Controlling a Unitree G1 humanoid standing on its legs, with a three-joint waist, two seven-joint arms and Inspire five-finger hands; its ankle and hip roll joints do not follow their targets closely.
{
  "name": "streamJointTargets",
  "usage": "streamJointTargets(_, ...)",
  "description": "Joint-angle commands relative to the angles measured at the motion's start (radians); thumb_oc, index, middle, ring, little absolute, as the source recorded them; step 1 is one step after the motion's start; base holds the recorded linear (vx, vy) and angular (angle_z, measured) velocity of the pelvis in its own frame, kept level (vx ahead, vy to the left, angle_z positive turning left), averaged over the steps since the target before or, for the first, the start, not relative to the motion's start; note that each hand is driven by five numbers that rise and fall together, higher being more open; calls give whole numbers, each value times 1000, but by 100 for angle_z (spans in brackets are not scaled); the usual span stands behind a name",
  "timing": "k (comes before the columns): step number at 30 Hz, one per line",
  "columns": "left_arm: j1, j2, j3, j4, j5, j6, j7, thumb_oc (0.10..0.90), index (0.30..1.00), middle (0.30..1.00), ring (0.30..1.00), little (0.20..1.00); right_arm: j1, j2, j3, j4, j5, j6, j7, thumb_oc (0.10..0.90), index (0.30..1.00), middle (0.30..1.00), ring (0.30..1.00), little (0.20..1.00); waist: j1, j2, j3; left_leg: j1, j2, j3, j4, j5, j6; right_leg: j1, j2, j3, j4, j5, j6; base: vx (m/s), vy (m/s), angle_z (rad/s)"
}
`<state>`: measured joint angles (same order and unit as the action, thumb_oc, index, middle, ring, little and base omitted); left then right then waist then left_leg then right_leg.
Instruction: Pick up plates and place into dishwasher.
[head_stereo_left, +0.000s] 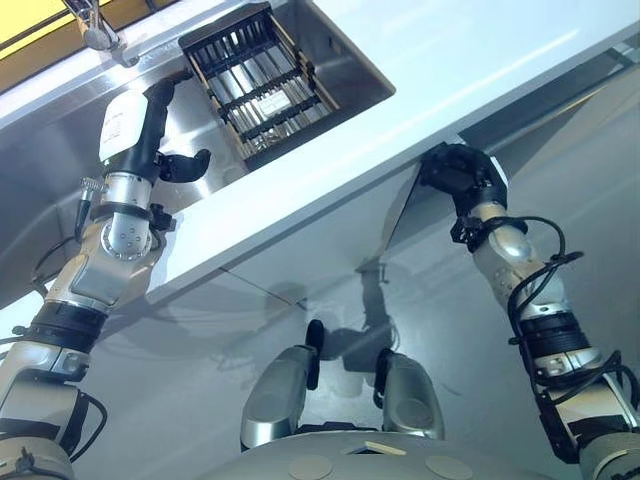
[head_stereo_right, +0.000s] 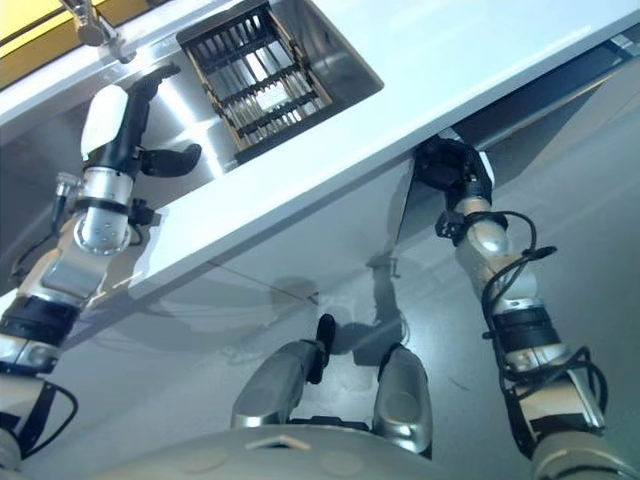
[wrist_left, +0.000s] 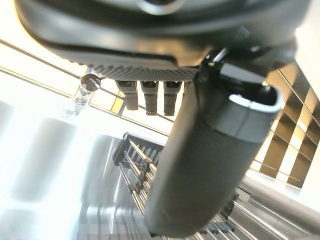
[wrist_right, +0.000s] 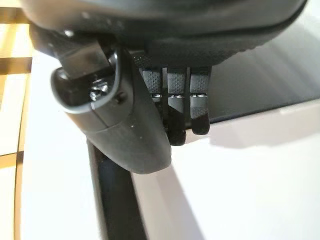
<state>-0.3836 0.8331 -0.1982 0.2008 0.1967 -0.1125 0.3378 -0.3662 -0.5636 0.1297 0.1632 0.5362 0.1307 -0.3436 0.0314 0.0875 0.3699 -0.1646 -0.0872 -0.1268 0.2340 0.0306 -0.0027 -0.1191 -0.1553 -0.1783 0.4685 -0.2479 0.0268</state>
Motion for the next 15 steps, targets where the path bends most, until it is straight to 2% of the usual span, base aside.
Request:
streamJointTargets(1, 56, 74, 107, -99, 6, -49, 59, 800, 900, 900, 900, 900, -107, 18, -84, -156, -149, -201, -46, 100, 300, 300, 300, 200, 31, -58, -154, 124, -32, 62, -27, -121, 89, 63, 5, 111, -190, 176, 44, 31, 41, 5)
streamJointTargets(7, 150, 63, 173, -85, 23, -93, 76, 800, 900, 900, 900, 900, 122, -34, -223, -185, -134, -216, 18, 100, 300, 300, 300, 200, -9, -78, -204, 177, -16, 84, -135, -92, 82, 86, 31, 128, -266, 214, 64, -13, 27, 8)
streamJointTargets(8, 173, 57, 188, -88, 27, -100, 84, 800, 900, 900, 900, 900, 186, -36, -253, -179, -136, -217, 33, 100, 300, 300, 300, 200, -20, -82, -215, 180, -12, 88, -157, -73, 79, 85, 40, 132, -283, 231, 64, -32, 24, 4)
streamJointTargets(11, 211, 38, 209, -89, 43, -110, 97, 800, 900, 900, 900, 900, 270, -6, -291, -161, -142, -203, 57, 100, 300, 300, 300, 200, -36, -87, -233, 196, -6, 93, -201, -55, 75, 90, 53, 141, -302, 247, 67, -48, 20, -10)
streamJointTargets(15, 285, -19, 257, -99, 80, -121, 137, 800, 900, 900, 900, 900, 421, 88, -329, -71, -242, -184, 30, 100, 300, 300, 300, 200, -71, -94, -258, 230, 1, 107, -276, -24, 66, 104, 79, 152, -355, 269, 64, -67, 14, -15)
